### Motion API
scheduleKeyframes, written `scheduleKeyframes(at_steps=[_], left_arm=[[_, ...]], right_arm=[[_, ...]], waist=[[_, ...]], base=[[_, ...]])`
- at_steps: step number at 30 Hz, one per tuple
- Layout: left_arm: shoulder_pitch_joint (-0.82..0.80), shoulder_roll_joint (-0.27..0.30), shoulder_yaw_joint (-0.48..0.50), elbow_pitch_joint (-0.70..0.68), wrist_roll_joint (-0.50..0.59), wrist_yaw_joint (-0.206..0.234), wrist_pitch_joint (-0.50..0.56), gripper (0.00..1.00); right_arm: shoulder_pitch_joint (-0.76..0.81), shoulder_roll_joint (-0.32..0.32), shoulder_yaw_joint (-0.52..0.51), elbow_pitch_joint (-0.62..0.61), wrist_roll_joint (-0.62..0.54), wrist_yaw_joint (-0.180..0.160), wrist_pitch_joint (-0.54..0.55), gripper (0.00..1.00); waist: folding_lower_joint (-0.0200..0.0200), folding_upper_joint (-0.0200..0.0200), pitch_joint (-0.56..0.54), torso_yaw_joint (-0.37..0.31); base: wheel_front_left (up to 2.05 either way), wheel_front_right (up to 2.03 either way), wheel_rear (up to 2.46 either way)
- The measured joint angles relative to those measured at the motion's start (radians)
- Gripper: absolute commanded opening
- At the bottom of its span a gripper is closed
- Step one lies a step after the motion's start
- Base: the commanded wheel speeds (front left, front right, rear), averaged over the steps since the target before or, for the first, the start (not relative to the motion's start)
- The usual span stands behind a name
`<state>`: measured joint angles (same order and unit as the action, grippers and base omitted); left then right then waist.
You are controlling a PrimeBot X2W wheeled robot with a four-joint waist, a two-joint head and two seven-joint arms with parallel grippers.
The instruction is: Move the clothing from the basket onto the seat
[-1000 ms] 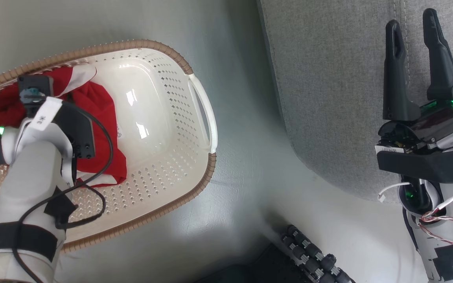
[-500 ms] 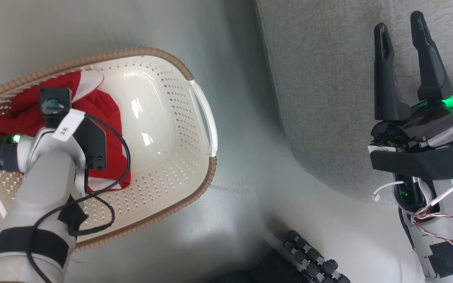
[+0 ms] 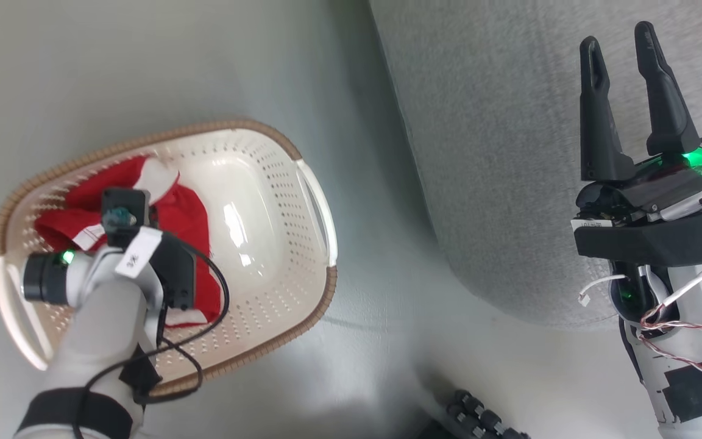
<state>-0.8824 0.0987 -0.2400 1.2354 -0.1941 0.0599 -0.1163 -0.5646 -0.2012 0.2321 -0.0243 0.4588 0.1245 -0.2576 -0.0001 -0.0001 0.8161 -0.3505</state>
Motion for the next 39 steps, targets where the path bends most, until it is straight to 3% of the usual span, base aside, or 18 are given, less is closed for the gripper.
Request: scheduleKeyframes(at_steps=[14,31,32,33,36,37,38,39], left_arm=[[0.092,-0.034,-0.004,0.004,-0.039,-0.097,-0.097,0.00],[0.199,-0.061,-0.019,-0.030,-0.062,-0.143,-0.125,0.02],[0.208,-0.061,-0.021,-0.034,-0.064,-0.150,-0.127,0.21],[0.217,-0.061,-0.022,-0.039,-0.069,-0.150,-0.127,0.33],[0.240,-0.062,-0.028,-0.051,-0.073,-0.157,-0.128,0.50],[0.247,-0.062,-0.029,-0.054,-0.079,-0.158,-0.128,0.91],[0.256,-0.063,-0.032,-0.060,-0.092,-0.158,-0.128,1.00],[0.266,-0.062,-0.041,-0.072,-0.105,-0.160,-0.128,1.00]], right_arm=[[0.028,-0.031,-0.029,0.045,0.000,0.000,0.000,1.00],[0.131,-0.041,-0.062,0.093,0.000,0.000,0.000,1.00],[0.136,-0.041,-0.062,0.095,0.000,0.000,0.000,1.00],[0.142,-0.041,-0.062,0.096,0.000,0.000,0.000,1.00],[0.161,-0.040,-0.063,0.103,0.000,0.000,0.000,1.00],[0.169,-0.040,-0.063,0.105,0.000,0.000,0.000,1.00],[0.176,-0.040,-0.063,0.109,0.000,0.000,0.001,1.00],[0.184,-0.040,-0.063,0.112,0.000,0.000,0.001,1.00]], waist=[[-0.0001,0.0000,-0.196,0.057],[-0.0001,0.0000,-0.414,0.157],[-0.0001,0.0000,-0.428,0.164],[-0.0001,0.0000,-0.442,0.171],[0.0000,0.0001,-0.484,0.190],[-0.0001,0.0000,-0.499,0.196],[-0.0001,0.0000,-0.513,0.202],[-0.0001,0.0001,-0.527,0.208]], base=[[0.00,0.00,0.00],[0.00,0.00,0.00],[0.00,0.00,0.00],[0.00,0.00,0.00],[0.00,0.00,0.00],[0.00,0.00,0.00],[0.00,0.00,0.00],[0.00,0.00,0.00]])
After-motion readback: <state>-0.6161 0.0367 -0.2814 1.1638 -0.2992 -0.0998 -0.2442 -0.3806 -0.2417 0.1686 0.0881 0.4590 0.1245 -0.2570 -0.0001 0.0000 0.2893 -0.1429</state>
